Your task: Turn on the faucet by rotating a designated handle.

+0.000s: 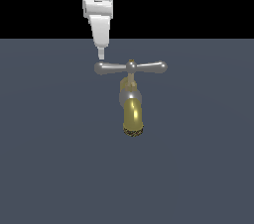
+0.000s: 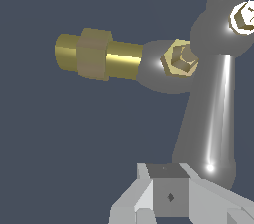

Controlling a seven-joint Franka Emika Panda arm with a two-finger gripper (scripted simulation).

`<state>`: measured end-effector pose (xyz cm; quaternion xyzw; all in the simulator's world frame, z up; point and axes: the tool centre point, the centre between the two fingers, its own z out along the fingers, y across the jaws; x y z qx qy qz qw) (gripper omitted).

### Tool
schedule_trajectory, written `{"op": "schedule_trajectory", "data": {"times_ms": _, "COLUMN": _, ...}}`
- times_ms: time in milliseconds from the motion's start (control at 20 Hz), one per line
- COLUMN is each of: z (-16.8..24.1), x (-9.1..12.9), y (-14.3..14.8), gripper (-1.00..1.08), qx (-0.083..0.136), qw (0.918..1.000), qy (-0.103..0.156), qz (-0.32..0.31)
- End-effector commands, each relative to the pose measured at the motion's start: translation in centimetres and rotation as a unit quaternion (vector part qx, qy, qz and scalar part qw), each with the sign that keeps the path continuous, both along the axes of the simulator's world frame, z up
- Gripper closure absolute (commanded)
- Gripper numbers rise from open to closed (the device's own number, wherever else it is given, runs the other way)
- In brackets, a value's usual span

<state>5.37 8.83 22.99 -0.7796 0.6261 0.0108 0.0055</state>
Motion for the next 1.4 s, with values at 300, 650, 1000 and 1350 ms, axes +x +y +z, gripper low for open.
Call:
{"op": "schedule_trajectory", "data": {"times_ms": 300, "z": -2.8, "x": 1.4, "y": 0.5, "gripper": 1.08, "qx": -0.01, "qw": 0.9987, "qy": -0.004, "qz": -0.05}}
{"op": "schedule_trajectory", "data": {"times_ms": 650, "z": -3.2, "x": 1.6, "y": 0.6, "gripper": 1.08, "qx": -0.011, "qw": 0.9982, "qy": -0.004, "qz": -0.058}}
{"op": "schedule_trajectory", "data": {"times_ms": 1000, "z": -3.3, "x": 0.1, "y": 0.6, "gripper": 1.08, "qx": -0.011, "qw": 0.9983, "qy": -0.004, "qz": -0.057}}
{"op": "schedule_trajectory", "data": {"times_ms": 1350, "z": -3.3, "x": -1.9, "y": 0.6, "gripper": 1.08, "qx": -0.011, "qw": 0.9983, "qy": -0.004, "qz": -0.057}}
